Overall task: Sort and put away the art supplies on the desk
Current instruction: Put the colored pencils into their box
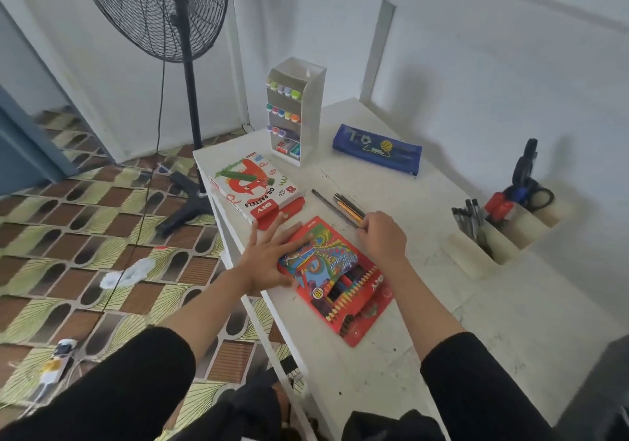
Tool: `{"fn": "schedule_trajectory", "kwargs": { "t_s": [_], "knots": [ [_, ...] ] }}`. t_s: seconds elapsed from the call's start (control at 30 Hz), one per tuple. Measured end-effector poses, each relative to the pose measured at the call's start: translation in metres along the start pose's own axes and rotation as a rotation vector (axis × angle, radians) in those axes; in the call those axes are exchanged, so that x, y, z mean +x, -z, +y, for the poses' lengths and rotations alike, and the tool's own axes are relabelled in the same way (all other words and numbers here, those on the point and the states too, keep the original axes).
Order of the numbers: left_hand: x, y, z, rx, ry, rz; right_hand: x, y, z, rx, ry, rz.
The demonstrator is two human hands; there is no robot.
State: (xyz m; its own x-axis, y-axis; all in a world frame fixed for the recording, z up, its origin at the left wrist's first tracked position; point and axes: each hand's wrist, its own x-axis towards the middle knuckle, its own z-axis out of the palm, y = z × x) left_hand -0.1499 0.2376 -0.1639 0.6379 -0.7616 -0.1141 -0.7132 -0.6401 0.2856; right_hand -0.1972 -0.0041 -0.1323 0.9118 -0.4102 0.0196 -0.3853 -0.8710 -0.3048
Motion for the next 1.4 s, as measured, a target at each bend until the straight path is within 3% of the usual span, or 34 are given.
{"fn": "schedule_trajectory", "kwargs": {
  "t_s": [0.27, 0.47, 0.67, 0.97, 1.1, 1.27, 1.4],
  "knots": [
    [0.0, -0.003, 0.01, -0.025, 0.082, 0.03, -0.068, 0.04, 0.067, 0.398, -0.189, 0.048],
    [-0.001, -0.009, 0.02, -0.028, 0.156, 0.147, -0.128, 0.063, 0.119, 0.376, -0.312, -0.053],
    [0.002, -0.011, 0.027, 0.03, 0.257, 0.136, -0.158, 0.07, 0.137, 0.388, -0.401, -0.216],
    [0.003, -0.011, 0.026, 0.067, 0.268, 0.136, -0.155, 0.067, 0.142, 0.374, -0.424, -0.312],
    [0.003, -0.012, 0.027, 0.076, 0.27, 0.124, -0.154, 0.064, 0.125, 0.337, -0.386, -0.245],
    [0.003, -0.012, 0.028, 0.068, 0.273, 0.138, -0.145, 0.04, 0.079, 0.317, -0.238, 0.012],
    [0.002, -0.012, 0.029, 0.064, 0.271, 0.136, -0.13, 0.012, 0.057, 0.248, -0.162, 0.068]
  ]
}}
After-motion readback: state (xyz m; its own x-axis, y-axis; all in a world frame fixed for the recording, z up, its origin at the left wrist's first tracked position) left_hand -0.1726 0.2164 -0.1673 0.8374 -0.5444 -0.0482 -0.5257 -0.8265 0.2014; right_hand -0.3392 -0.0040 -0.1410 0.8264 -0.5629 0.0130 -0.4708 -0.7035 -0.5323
